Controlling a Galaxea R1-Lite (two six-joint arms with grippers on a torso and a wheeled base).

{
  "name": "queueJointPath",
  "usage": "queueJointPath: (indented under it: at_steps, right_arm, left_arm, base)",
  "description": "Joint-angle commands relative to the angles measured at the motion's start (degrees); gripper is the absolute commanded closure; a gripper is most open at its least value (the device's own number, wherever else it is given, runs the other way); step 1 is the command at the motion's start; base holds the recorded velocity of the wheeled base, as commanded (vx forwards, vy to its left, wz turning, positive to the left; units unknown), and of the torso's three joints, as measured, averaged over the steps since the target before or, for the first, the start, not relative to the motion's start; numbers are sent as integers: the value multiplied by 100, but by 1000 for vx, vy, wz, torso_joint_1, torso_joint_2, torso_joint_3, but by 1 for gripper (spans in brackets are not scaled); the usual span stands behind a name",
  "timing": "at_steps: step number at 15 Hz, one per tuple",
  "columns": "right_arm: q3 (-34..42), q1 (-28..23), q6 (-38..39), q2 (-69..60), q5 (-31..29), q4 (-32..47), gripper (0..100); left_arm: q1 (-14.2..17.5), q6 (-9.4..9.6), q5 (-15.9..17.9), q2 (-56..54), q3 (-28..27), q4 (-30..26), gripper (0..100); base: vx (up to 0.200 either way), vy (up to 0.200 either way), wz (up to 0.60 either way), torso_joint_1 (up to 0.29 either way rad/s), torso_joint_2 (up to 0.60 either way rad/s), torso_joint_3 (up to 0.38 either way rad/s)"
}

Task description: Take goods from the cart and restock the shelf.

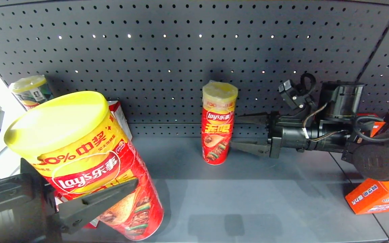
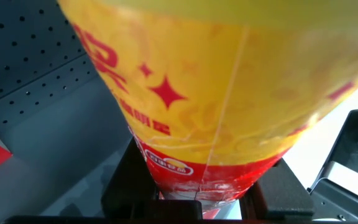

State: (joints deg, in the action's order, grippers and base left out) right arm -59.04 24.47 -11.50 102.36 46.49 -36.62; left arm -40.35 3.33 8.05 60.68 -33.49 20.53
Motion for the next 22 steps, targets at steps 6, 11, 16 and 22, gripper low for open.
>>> queueJointPath:
  at_steps: [6, 11, 16, 22]
  right_arm:
    - [-319, 41, -301, 557, 26, -3, 0]
    - [-591, 146, -309, 829, -9, -3, 0]
    - [-802, 278, -301, 1163, -53, -152, 0]
    - [-978, 296, -301, 1435, -70, -258, 0]
  left_arm:
    - [18, 1, -14, -4, 35, -5, 100]
    - [54, -8, -5, -4, 53, -5, 100]
    - [54, -8, -14, -13, 62, -5, 100]
    - [54, -8, -22, -13, 79, -5, 100]
  base:
    - [0, 0, 0, 0, 0, 0]
    - [0, 0, 0, 0, 0, 0]
    - [0, 0, 0, 0, 0, 0]
    - [0, 0, 0, 0, 0, 0]
